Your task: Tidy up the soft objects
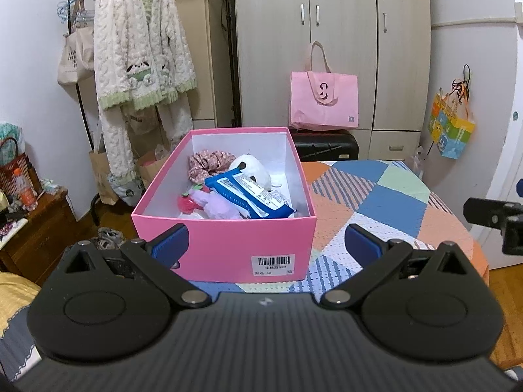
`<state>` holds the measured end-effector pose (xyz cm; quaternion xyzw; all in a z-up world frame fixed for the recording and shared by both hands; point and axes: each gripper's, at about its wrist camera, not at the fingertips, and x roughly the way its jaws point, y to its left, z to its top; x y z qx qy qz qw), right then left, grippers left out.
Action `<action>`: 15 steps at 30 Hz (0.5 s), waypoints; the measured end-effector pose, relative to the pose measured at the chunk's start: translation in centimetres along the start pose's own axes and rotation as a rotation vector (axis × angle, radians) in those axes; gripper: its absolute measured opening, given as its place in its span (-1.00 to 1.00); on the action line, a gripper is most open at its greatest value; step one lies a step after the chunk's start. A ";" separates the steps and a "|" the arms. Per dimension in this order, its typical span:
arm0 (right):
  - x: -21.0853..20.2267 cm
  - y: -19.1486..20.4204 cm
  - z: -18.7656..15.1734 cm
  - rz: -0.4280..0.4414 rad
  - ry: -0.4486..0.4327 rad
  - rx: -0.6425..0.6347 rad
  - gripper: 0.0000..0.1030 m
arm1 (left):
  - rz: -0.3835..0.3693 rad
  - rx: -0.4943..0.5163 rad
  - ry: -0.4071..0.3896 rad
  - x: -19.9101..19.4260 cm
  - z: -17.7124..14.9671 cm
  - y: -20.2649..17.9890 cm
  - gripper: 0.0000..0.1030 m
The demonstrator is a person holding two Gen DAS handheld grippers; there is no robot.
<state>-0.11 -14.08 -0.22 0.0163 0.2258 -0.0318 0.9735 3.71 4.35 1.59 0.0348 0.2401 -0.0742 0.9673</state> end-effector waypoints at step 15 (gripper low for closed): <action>-0.5 -0.4 -0.5 -0.036 -0.014 0.016 0.98 | 0.012 0.020 -0.034 -1.1 -0.2 -0.5 1.00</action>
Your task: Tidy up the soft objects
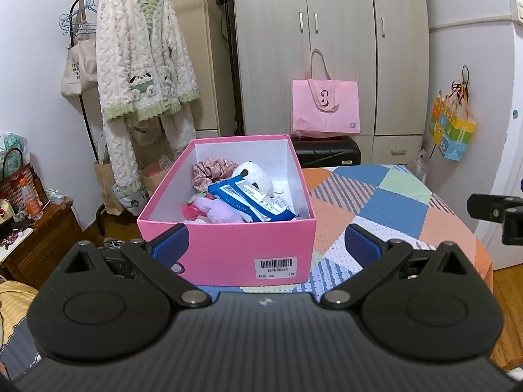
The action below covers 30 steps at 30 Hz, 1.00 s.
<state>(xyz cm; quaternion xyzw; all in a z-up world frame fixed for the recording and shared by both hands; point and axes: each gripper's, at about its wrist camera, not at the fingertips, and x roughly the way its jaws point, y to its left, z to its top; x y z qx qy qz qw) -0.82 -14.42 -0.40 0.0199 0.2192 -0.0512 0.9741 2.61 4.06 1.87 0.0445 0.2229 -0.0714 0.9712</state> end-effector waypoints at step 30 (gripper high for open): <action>0.3 -0.8 -1.4 -0.062 -0.054 -0.005 0.98 | 0.008 -0.008 -0.085 -0.3 -0.8 -0.2 1.00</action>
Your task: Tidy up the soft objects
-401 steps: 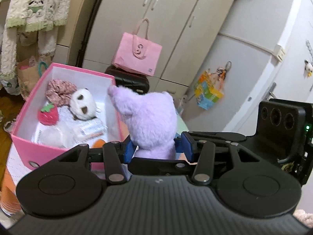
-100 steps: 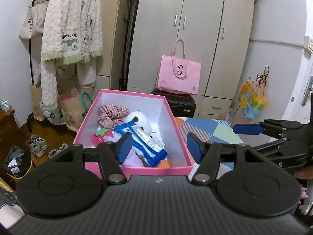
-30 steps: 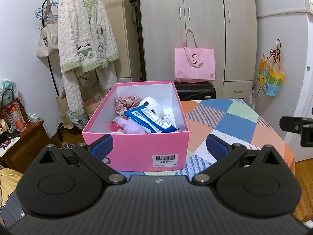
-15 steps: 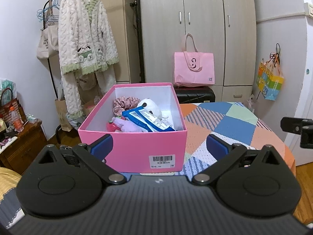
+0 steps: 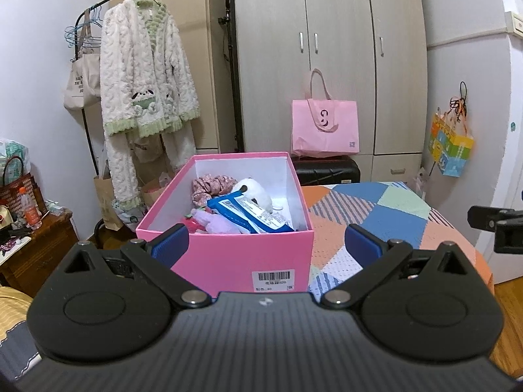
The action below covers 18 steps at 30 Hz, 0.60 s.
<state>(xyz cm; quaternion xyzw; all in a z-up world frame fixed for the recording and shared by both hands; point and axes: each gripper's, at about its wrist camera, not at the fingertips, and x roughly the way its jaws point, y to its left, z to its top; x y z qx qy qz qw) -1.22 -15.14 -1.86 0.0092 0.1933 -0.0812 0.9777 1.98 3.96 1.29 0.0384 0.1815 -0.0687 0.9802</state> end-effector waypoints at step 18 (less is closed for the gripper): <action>-0.2 0.1 -0.1 -0.012 -0.007 -0.014 0.98 | -0.003 -0.039 0.017 0.2 -0.1 0.7 1.00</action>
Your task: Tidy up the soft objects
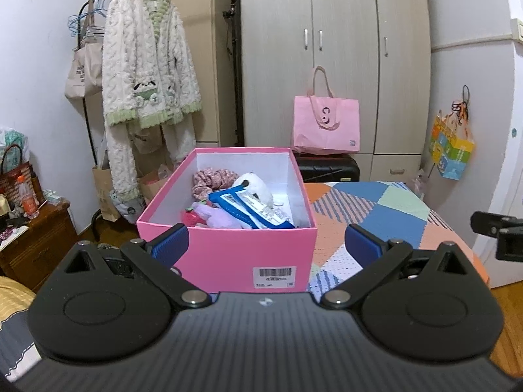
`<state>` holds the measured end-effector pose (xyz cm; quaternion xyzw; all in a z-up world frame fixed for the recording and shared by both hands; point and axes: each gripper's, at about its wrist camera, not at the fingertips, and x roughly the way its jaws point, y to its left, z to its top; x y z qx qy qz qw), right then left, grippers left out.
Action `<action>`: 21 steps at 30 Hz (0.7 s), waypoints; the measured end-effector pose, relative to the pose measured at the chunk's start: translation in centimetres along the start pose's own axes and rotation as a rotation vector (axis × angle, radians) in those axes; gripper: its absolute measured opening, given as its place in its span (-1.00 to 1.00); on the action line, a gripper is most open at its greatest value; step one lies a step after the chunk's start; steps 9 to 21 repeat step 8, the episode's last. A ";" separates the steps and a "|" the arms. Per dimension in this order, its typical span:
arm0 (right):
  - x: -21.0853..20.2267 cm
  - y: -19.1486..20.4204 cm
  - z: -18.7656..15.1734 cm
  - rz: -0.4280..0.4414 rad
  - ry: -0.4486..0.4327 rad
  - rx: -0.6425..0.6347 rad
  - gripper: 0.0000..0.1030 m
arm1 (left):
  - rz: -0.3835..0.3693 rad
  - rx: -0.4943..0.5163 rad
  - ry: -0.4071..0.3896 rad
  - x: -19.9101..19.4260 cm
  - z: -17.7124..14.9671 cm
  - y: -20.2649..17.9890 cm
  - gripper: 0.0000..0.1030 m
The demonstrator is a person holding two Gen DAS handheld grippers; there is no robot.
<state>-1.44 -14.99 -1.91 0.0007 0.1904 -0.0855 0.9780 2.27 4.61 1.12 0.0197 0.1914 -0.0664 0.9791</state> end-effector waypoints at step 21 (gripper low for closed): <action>0.1 -0.2 -0.1 -0.004 -0.001 0.001 0.98 | 0.010 0.006 -0.004 -0.1 0.0 0.2 1.00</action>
